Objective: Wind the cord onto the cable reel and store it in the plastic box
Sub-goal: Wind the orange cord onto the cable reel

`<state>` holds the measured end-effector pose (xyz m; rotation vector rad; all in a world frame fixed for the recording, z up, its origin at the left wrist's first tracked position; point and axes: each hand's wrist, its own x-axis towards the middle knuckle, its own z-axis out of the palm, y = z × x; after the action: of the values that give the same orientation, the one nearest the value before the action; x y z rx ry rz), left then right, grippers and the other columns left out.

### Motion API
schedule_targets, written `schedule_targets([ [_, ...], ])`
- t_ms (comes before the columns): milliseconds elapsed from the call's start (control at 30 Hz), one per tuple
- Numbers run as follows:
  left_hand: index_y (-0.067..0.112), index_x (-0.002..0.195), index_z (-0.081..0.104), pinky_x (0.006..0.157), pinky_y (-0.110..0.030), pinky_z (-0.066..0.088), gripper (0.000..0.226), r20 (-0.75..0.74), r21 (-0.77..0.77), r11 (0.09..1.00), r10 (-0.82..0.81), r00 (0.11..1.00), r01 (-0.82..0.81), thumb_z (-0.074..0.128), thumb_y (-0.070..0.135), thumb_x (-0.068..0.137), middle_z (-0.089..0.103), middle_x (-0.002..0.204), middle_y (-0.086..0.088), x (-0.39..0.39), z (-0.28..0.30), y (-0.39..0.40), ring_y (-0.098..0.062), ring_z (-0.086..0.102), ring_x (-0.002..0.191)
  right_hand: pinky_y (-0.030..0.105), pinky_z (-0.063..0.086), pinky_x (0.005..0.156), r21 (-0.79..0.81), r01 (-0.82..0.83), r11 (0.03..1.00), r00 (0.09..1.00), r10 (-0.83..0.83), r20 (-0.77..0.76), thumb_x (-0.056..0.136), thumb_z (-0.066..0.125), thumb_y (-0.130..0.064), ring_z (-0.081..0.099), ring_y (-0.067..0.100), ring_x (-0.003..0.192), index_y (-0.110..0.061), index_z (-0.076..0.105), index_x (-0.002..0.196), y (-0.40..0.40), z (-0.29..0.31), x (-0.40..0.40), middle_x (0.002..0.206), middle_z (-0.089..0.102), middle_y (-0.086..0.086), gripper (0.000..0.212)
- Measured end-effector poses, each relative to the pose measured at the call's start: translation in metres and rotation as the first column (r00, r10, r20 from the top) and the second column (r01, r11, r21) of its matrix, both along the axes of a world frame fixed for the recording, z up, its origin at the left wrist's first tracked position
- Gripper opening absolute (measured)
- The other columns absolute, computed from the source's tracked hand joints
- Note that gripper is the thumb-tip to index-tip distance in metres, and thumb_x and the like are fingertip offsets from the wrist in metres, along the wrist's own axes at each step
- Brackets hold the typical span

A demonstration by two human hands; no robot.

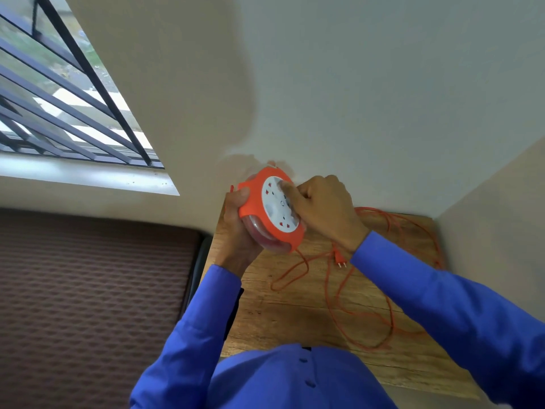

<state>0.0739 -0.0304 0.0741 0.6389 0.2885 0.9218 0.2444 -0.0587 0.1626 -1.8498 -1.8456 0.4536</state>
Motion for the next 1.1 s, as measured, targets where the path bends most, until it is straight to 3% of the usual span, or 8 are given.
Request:
schedule_targets([
  [100, 0.007, 0.145, 0.067, 0.098, -0.050, 0.060, 0.079, -0.023, -0.055, 0.997, 0.059, 0.998, -0.060, 0.067, 0.065, 0.091, 0.074, 0.131, -0.019, -0.006, 0.003, -0.001, -0.036, 0.072, 0.120, 0.038, 0.060, 0.064, 0.193, -0.249, 0.949, 0.966, 0.229, 0.119, 0.106, 0.059, -0.036, 0.069, 0.020, 0.071, -0.021, 0.073, 0.115, -0.014, 0.000, 0.003, 0.103, 0.075, -0.002, 0.022],
  [200, 0.008, 0.153, 0.058, 0.099, -0.051, 0.058, 0.087, -0.032, -0.056, 0.997, 0.053, 0.998, -0.054, 0.069, 0.066, 0.088, 0.070, 0.134, -0.020, -0.009, 0.009, 0.000, -0.038, 0.069, 0.119, 0.031, 0.059, 0.062, 0.092, -0.535, 0.840, 0.831, 0.504, 0.236, 0.108, 0.055, -0.033, 0.070, 0.017, 0.079, -0.036, 0.059, 0.141, -0.021, 0.001, 0.014, 0.145, 0.053, -0.001, 0.033],
  [433, 0.009, 0.152, 0.056, 0.095, -0.050, 0.059, 0.094, -0.041, -0.113, 0.992, 0.044, 0.998, -0.048, 0.074, 0.068, 0.082, 0.067, 0.132, -0.021, -0.009, 0.009, -0.006, -0.038, 0.068, 0.116, 0.027, 0.049, 0.056, 0.020, -0.647, 0.762, 0.658, 0.546, 0.519, 0.108, 0.054, -0.040, 0.074, 0.020, 0.072, -0.050, 0.052, 0.149, -0.012, 0.010, 0.023, 0.158, 0.055, 0.003, 0.043],
  [733, 0.007, 0.150, 0.053, 0.093, -0.051, 0.059, 0.089, -0.059, -0.180, 0.979, 0.087, 0.994, -0.096, 0.049, 0.071, 0.089, 0.066, 0.127, -0.018, -0.009, 0.007, -0.009, -0.038, 0.066, 0.113, 0.018, 0.034, 0.055, 0.093, -0.698, 0.710, 0.652, 0.577, 0.492, 0.100, 0.068, -0.036, 0.077, 0.021, 0.093, -0.052, 0.059, 0.144, 0.013, 0.004, 0.024, 0.142, 0.071, -0.002, 0.047],
  [833, 0.006, 0.152, 0.053, 0.099, -0.052, 0.054, 0.094, -0.078, -0.136, 0.984, 0.105, 0.991, -0.115, 0.061, 0.071, 0.084, 0.063, 0.133, -0.022, -0.011, 0.007, -0.007, -0.040, 0.062, 0.118, 0.026, 0.040, 0.061, 0.100, -0.552, 0.828, 0.796, 0.486, 0.361, 0.095, 0.066, -0.058, 0.071, 0.017, 0.074, -0.053, 0.063, 0.140, 0.015, 0.000, 0.015, 0.095, 0.083, -0.007, 0.046],
  [933, 0.007, 0.151, 0.055, 0.097, -0.051, 0.058, 0.095, -0.050, -0.081, 0.993, 0.085, 0.995, -0.089, 0.073, 0.068, 0.081, 0.068, 0.131, -0.021, -0.009, 0.008, -0.006, -0.038, 0.068, 0.117, 0.026, 0.040, 0.062, 0.164, -0.262, 0.951, 0.964, 0.252, 0.079, 0.095, 0.070, -0.059, 0.055, 0.012, 0.054, -0.036, 0.084, 0.111, 0.017, -0.007, 0.003, 0.050, 0.059, -0.011, 0.031],
  [1033, 0.006, 0.142, 0.066, 0.092, -0.051, 0.062, 0.083, -0.043, -0.071, 0.992, 0.097, 0.994, -0.100, 0.073, 0.065, 0.085, 0.074, 0.125, -0.019, -0.004, 0.009, -0.011, -0.037, 0.072, 0.114, 0.023, 0.029, 0.057, 0.165, -0.168, 0.972, 0.985, 0.158, 0.070, 0.101, 0.067, -0.050, 0.042, 0.007, 0.048, -0.026, 0.078, 0.073, 0.026, -0.011, -0.005, 0.043, 0.040, -0.014, 0.038],
  [1100, 0.007, 0.139, 0.069, 0.096, -0.051, 0.060, 0.083, -0.058, -0.096, 0.987, 0.123, 0.991, -0.128, 0.073, 0.068, 0.082, 0.073, 0.126, -0.019, -0.003, 0.009, -0.013, -0.038, 0.070, 0.116, 0.022, 0.030, 0.058, 0.108, -0.231, 0.967, 0.971, 0.222, 0.094, 0.101, 0.066, -0.051, 0.051, 0.006, 0.054, -0.030, 0.075, 0.077, 0.026, -0.007, -0.004, 0.052, 0.056, -0.013, 0.033],
])
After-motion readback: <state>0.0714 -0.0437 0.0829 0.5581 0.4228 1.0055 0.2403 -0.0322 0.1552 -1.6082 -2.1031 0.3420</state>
